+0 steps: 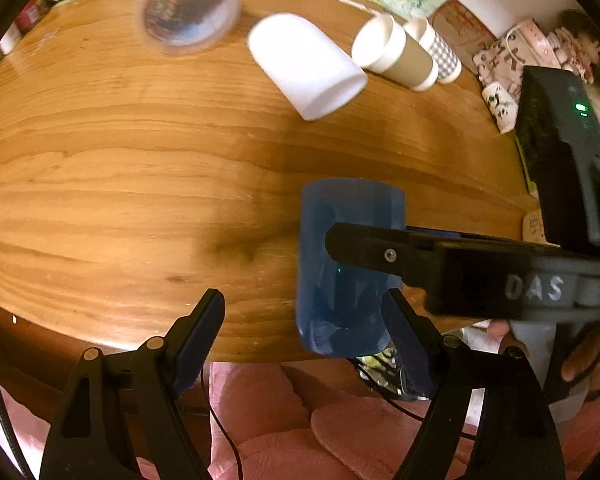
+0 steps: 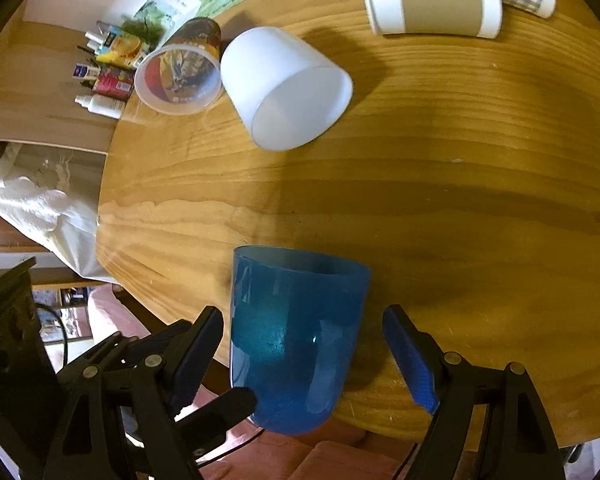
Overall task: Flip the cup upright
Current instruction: 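Close the right gripper on the blue cup while the left gripper opens and releases it, then rotate the blue cup upright with the right gripper and lower it onto the desk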
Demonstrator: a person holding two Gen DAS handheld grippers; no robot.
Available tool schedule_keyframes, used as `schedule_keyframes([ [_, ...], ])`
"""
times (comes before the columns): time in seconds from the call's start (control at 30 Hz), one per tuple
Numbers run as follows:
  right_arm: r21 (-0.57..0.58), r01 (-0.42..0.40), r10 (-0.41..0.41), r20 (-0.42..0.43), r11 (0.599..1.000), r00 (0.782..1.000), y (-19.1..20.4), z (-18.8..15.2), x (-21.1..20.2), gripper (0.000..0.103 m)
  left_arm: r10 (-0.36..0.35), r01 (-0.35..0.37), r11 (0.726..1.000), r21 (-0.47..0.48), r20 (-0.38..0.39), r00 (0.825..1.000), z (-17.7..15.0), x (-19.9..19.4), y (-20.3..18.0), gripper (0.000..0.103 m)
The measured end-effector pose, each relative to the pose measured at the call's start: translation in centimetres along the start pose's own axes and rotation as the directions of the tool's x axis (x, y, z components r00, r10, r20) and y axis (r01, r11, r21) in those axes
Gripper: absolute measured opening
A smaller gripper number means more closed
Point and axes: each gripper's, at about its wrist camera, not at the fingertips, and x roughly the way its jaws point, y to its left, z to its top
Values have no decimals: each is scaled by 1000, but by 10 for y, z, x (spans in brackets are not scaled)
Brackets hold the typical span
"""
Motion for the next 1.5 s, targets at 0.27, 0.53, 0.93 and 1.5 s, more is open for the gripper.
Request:
schedule_keyframes([
  [0.27, -64, 44, -45, -10, 997, 999, 13, 4, 9, 83, 63, -70, 997, 29, 200, 978, -30, -28, 5, 83],
  [0.53, -126, 89, -87, 24, 988, 996, 26, 4, 10, 72, 59, -79, 996, 35, 397, 916, -65, -67, 6, 83],
  [0.93, -229, 154, -99, 235, 961, 967, 47, -16, -13, 72, 12, -37, 998, 48, 439, 898, -67, -81, 4, 83],
  [1.5, -94, 300, -170, 647, 949, 743, 61, -47, -31, 71, -101, 24, 980, 196, 397, 912, -58, -102, 34, 83],
])
